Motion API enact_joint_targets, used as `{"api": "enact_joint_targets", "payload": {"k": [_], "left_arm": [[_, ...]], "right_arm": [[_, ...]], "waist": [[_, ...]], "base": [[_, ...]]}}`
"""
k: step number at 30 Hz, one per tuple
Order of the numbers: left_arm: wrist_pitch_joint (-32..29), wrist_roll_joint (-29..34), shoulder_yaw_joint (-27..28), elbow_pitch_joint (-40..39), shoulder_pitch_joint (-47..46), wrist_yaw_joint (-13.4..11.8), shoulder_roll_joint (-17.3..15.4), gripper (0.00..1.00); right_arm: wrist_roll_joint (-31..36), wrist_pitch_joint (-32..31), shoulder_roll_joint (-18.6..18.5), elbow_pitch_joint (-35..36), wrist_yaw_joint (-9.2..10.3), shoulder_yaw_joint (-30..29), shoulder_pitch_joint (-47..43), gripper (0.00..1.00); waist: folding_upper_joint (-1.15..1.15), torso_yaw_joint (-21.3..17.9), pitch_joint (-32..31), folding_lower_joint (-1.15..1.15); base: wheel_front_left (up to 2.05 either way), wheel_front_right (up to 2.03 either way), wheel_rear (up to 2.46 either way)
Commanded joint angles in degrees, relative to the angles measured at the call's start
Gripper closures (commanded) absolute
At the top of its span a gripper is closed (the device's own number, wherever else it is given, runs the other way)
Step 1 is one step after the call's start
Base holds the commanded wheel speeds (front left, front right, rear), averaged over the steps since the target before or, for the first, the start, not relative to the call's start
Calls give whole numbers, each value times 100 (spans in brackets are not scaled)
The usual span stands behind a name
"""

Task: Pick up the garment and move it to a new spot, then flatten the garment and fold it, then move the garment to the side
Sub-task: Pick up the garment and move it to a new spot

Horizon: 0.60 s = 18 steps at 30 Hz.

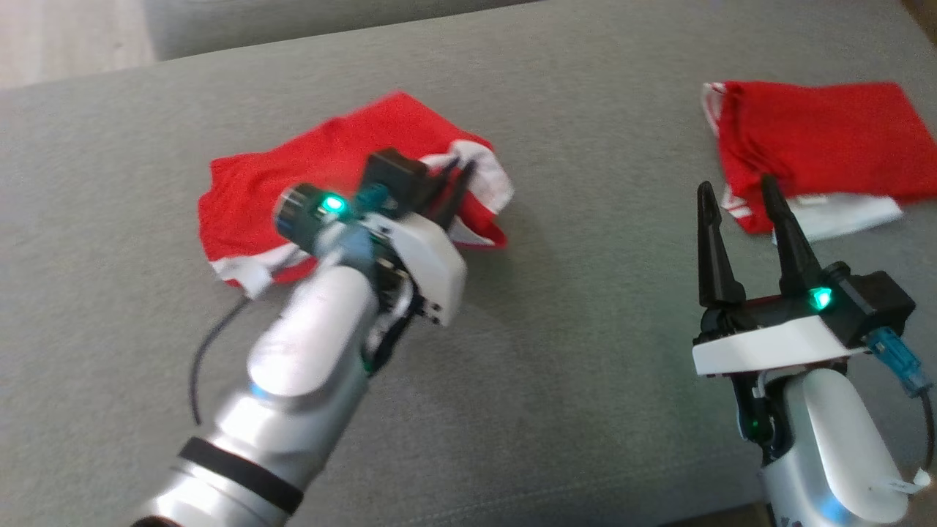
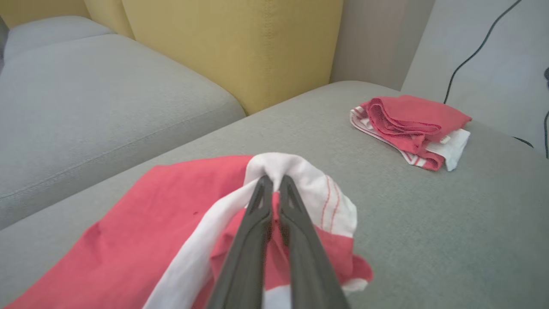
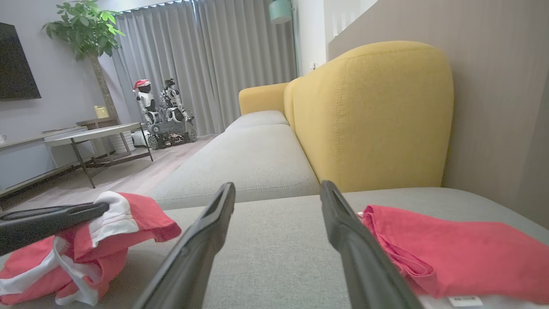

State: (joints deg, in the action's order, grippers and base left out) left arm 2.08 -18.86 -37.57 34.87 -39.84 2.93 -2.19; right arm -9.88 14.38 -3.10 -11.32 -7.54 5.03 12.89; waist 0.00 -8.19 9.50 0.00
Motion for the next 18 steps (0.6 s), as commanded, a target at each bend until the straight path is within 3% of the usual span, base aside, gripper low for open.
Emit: {"api": "enact_joint_targets", "payload": {"k": [1, 5, 6, 7, 8, 9, 13, 18], "left_arm": [[9, -117, -3, -276, -173, -181, -71, 100], [29, -619, -583, -372, -206, -625, -70, 100], [14, -723, -732, -343, -213, -687, -70, 82], [-11, -798, -902, -302, -224, -682, -70, 22], [-11, -798, -902, -302, -224, -682, -70, 22], [1, -984, -1086, -213, -233, -690, -70, 0], [207, -1139, -1108, 7, -284, -822, -69, 0], [795, -1415, -649, 321, -248, -1015, -194, 0]], "right_arm": [[-46, 62, 22, 174, 5, 132, 105, 0], [-65, 62, 22, 149, 5, 162, 109, 0], [-69, 62, 22, 142, 5, 164, 108, 0], [-73, 62, 22, 136, 5, 168, 108, 0], [-73, 62, 22, 136, 5, 168, 108, 0], [-81, 62, 22, 121, 5, 169, 95, 0], [-71, 62, 22, 102, 5, 107, 34, 0], [-16, 62, 22, 35, 5, 86, -102, 0]], "waist": [[0, -166, 39, 0], [0, -294, 83, 0], [0, -309, 90, 0], [0, -321, 93, 0], [0, -321, 93, 0], [0, -322, 90, 0], [0, -229, 36, 0], [0, 30, -151, 0]], "base": [[0, 0, 0], [0, 0, 0], [0, 0, 0], [0, 0, 0], [0, 0, 0], [0, 0, 0], [0, 0, 0], [0, 0, 0]]}}
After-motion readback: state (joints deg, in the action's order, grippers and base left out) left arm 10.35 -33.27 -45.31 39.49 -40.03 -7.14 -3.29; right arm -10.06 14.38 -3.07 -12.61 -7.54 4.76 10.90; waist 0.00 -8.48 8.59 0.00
